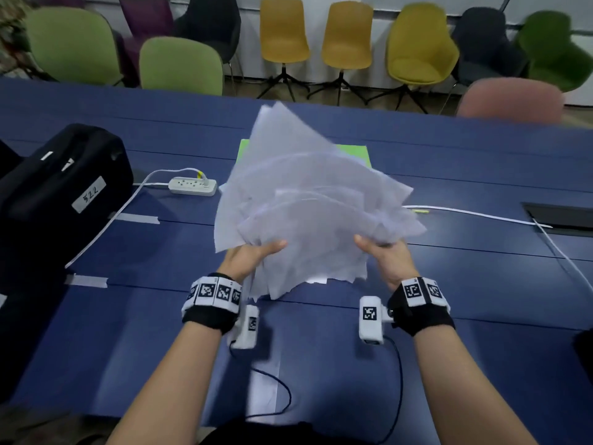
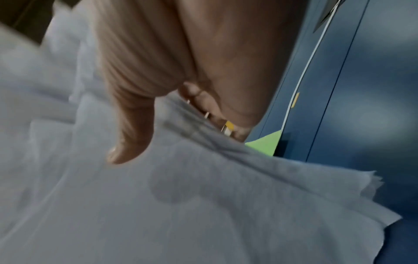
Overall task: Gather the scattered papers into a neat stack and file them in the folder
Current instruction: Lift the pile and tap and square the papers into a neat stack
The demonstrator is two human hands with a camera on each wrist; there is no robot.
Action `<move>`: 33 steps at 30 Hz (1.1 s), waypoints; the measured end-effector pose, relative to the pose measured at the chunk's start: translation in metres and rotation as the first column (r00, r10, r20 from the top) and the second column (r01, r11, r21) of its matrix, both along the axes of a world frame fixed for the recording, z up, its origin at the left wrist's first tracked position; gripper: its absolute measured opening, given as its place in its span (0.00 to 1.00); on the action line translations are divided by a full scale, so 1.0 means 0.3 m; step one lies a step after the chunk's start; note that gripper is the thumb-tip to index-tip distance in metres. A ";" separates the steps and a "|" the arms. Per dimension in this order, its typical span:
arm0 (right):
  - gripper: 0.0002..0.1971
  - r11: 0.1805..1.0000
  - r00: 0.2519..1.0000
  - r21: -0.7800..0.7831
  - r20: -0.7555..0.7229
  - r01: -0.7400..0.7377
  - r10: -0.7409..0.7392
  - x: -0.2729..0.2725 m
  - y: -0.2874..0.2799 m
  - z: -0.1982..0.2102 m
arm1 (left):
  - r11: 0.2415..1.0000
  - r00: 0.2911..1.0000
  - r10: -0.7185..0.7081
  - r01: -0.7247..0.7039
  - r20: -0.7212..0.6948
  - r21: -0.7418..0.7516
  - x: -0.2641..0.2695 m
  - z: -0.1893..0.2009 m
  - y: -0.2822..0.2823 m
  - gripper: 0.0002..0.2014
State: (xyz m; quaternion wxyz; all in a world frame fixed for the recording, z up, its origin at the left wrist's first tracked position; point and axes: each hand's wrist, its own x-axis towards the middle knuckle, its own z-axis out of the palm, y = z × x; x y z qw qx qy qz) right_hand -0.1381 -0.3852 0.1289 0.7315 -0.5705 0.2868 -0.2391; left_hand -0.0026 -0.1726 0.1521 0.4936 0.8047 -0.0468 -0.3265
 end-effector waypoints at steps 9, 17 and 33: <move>0.18 0.998 1.000 -0.052 -0.004 -0.027 0.027 0.045 0.003 0.009 | 1.000 0.999 0.013 -0.014 -0.038 -0.017 0.051 -0.024 0.008 0.41; 0.14 0.979 0.986 -0.150 0.110 0.140 -0.124 0.084 0.020 0.112 | 0.991 0.998 0.058 -0.055 0.019 -0.122 0.039 0.058 -0.025 0.29; 0.32 0.999 0.998 0.038 0.061 0.022 -0.024 0.036 0.012 0.018 | 0.983 0.982 -0.175 0.178 0.066 -0.046 0.074 0.036 -0.036 0.26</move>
